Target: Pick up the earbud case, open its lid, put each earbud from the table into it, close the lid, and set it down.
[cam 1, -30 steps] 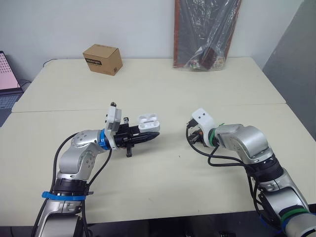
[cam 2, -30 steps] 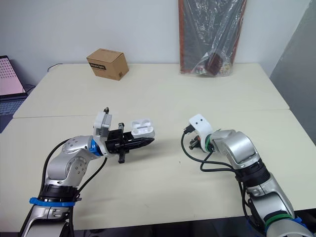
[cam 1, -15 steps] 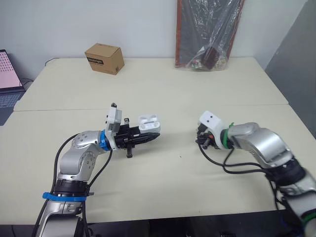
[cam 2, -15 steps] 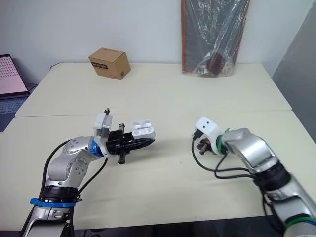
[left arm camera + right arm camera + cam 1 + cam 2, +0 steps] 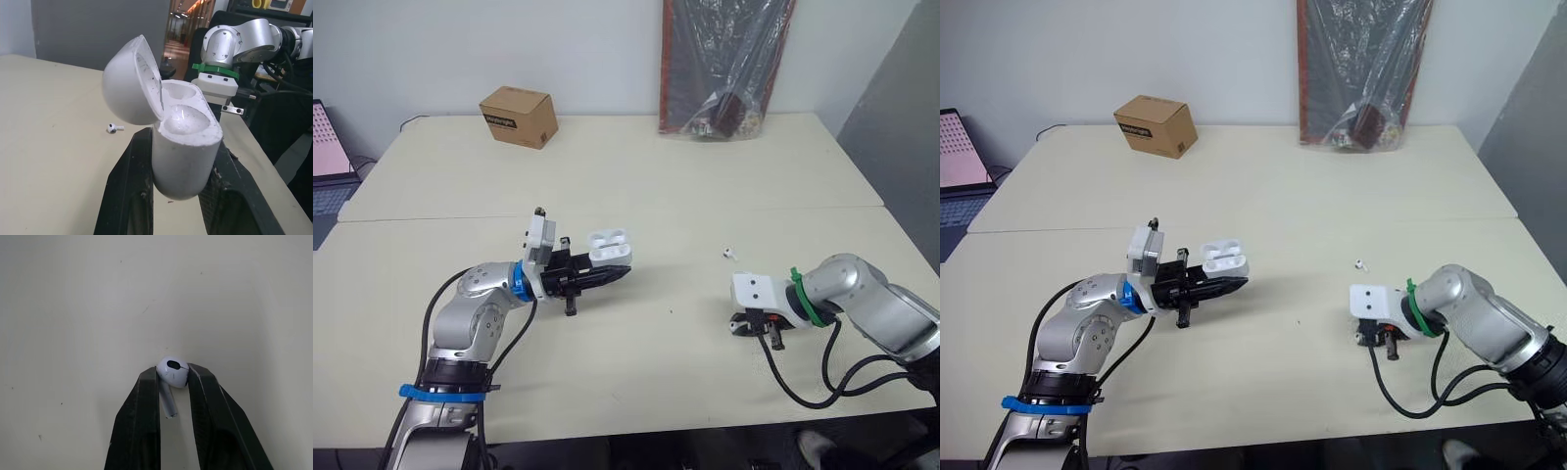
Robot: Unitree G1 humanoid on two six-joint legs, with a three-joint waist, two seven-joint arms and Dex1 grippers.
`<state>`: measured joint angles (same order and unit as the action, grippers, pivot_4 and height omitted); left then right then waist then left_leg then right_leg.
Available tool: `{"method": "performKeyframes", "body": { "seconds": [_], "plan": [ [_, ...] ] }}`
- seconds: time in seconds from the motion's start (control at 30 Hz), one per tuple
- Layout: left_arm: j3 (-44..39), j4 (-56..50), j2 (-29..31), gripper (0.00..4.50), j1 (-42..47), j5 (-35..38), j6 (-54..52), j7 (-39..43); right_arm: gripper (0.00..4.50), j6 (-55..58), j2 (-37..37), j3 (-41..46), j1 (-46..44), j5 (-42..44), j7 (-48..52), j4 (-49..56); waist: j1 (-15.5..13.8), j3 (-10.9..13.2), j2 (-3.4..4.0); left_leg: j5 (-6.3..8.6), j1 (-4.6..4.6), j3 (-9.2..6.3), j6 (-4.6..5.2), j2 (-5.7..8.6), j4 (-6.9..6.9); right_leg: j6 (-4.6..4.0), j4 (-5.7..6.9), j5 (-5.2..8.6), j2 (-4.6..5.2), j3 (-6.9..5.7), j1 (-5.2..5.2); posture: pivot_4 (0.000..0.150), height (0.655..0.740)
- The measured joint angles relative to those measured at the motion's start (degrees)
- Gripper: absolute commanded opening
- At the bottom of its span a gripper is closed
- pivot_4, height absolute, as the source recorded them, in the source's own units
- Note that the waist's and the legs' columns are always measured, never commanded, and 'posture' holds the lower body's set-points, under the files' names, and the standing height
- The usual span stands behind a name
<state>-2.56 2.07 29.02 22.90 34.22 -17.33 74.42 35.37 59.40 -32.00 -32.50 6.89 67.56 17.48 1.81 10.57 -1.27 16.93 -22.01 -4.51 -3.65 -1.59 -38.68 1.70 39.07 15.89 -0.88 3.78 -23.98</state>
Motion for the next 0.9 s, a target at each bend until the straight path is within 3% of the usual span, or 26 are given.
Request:
{"method": "performKeyframes", "body": {
  "seconds": [0.2, 0.43, 0.7, 0.9],
  "plan": [
    [0.0, 0.0, 0.0, 0.77, 0.0, 0.2, 0.0, 0.0, 0.46, -3.4, -0.4, 0.3, 0.0, -2.5, 2.4, -1.5, 0.0, 0.0, 0.0, 0.0, 0.02, -0.02, 0.0, 0.01, -0.04, 0.03, 0.0, -0.02, 0.0, -0.01, 0.07, 0.15, 0.74],
    [0.0, -0.3, 0.0, 0.77, 0.0, 0.6, 0.0, -0.1, 2.78, -3.9, -1.2, 1.1, 0.0, -5.3, 3.6, -2.1, 0.0, 0.0, 0.0, 0.0, 0.11, -0.07, 0.0, 0.02, -0.05, 0.04, -0.03, -0.03, 0.01, -0.04, 0.19, 0.15, 0.74],
    [0.0, -0.3, 0.0, 0.77, 0.0, 0.6, 0.0, 0.0, 2.78, 7.7, -1.3, 0.1, -2.4, -7.7, 6.6, 2.6, -0.1, 0.0, 0.02, 0.0, 0.11, -0.08, 0.0, 0.01, -0.05, 0.03, -0.02, -0.03, 0.02, -0.05, 0.18, 0.15, 0.74],
    [0.0, -0.3, -0.4, 0.77, 0.1, 0.6, 0.2, 0.0, 2.78, 22.8, -3.9, -6.0, -8.3, -10.7, 5.7, 8.1, -0.1, 0.0, 0.04, 0.0, 0.1, -0.1, -0.01, 0.01, -0.05, 0.01, -0.02, -0.05, 0.02, -0.07, 0.18, 0.15, 0.74]
  ]
}}
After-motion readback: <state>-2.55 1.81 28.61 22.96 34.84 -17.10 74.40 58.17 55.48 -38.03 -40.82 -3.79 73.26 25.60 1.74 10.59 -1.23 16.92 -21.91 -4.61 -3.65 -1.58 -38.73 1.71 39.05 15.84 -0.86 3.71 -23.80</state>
